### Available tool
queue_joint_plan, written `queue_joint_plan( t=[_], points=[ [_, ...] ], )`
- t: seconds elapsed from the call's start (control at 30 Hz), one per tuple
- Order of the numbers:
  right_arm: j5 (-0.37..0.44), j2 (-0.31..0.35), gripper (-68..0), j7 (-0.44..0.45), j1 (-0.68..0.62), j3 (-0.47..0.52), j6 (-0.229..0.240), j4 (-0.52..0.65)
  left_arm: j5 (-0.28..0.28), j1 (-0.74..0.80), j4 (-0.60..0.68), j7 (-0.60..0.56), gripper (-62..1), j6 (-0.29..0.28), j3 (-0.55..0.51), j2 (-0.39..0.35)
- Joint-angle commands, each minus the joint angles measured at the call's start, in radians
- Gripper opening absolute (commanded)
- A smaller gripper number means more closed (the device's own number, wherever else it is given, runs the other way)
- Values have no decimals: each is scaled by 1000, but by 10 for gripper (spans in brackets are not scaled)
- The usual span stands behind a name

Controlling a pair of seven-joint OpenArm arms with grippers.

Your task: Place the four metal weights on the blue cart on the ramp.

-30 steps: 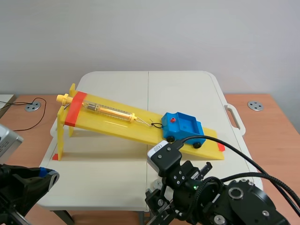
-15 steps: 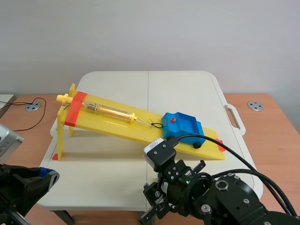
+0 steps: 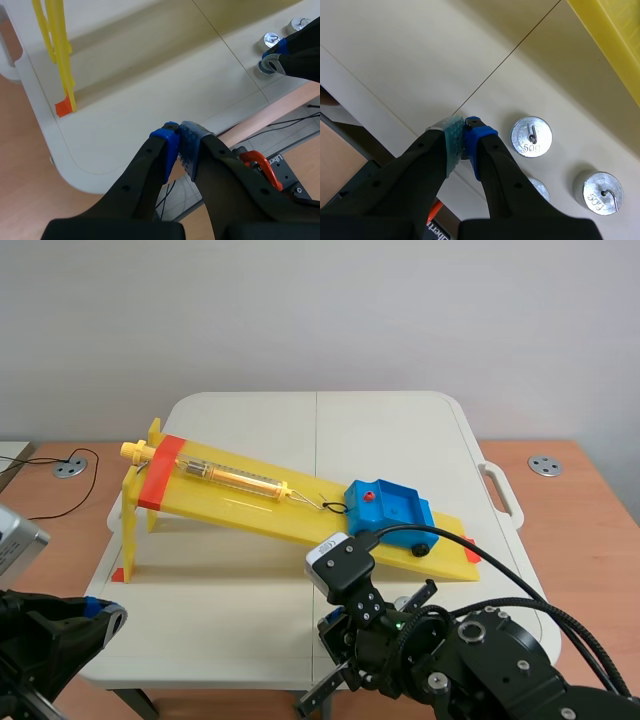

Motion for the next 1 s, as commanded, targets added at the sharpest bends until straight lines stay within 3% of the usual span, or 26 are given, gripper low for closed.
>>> queue_joint_plan(
  t=[0.0,0.33,0.63,0.8,0.97],
  points=[
    [25,-13,-668,71,56,-7,-24,47,-44,-6,62,-96,-573,-19,-14,-4],
    [211,101,-669,-10,-69,94,6,373,-44,-15,62,-93,-573,-20,-14,-4],
    [425,158,-669,-92,-245,330,85,640,-44,-22,62,-92,-573,-20,-14,-4],
    [602,157,-669,-134,-251,487,89,687,-44,-22,62,-92,-573,-20,-14,-4],
    [629,116,-669,-139,-186,565,88,669,-44,-22,62,-89,-573,-20,-14,-4]
  ],
)
